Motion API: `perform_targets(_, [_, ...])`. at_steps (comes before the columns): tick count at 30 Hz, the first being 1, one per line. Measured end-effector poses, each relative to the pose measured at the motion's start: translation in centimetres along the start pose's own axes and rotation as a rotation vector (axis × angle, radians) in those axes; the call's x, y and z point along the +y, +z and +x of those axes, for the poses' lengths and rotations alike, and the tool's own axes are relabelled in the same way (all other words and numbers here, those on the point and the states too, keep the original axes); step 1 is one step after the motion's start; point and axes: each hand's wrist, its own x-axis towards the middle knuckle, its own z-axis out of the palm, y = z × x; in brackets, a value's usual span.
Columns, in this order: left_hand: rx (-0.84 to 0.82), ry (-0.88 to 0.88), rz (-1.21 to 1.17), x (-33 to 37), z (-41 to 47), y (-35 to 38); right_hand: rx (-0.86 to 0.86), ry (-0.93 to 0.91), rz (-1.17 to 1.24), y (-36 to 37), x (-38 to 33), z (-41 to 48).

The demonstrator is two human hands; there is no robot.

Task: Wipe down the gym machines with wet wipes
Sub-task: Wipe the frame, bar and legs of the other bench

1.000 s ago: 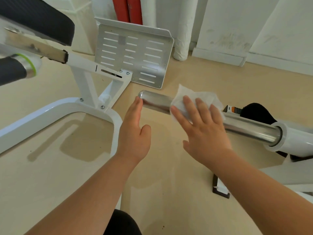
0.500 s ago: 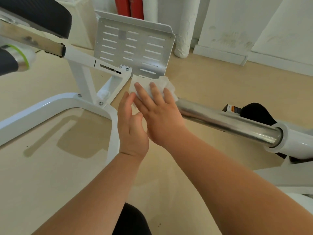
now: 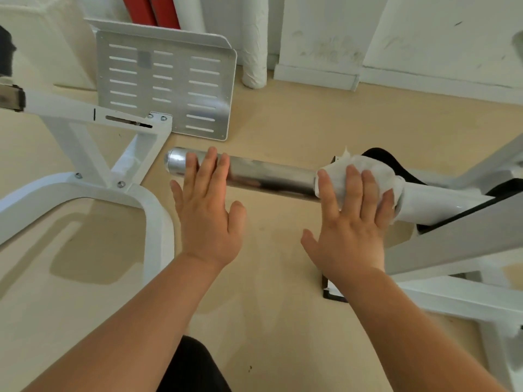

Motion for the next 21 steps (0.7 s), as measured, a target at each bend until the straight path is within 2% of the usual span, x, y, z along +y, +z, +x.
perform_targets(2, [0.019, -0.021, -0.011, 0.3, 0.0, 0.2, -0.026, -0.014, 0.033, -0.4, -2.6, 0.6])
perform_targets(5, [0.031, -0.054, -0.006, 0.5, 0.0, 0.7, -0.058, -0.19, 0.077, -0.9, -5.7, 1.4])
perform_targets(7, [0.056, -0.047, 0.001, 0.5, 0.0, 1.1, -0.074, -0.232, 0.108, -1.0, -5.8, 1.5])
perform_targets(9, [0.067, -0.029, 0.02, 0.3, 0.1, 1.4, -0.081, -0.195, 0.161, -0.8, -4.6, 0.7])
perform_targets(13, [0.061, -0.005, 0.034, 0.2, 0.2, 1.7, -0.028, 0.017, 0.185, -0.6, -0.1, -0.7])
perform_targets(17, [0.057, -0.003, 0.051, 0.0, 0.3, 1.7, -0.118, 0.097, 0.174, -1.2, 1.1, 0.2])
perform_targets(19, [0.058, -0.033, 0.036, 0.8, 0.4, 2.0, -0.164, 0.027, 0.18, -1.7, -0.5, 0.6])
perform_targets(21, [0.061, -0.053, 0.026, 1.6, 0.5, 2.5, -0.167, -0.13, 0.163, -2.0, -2.4, 0.8])
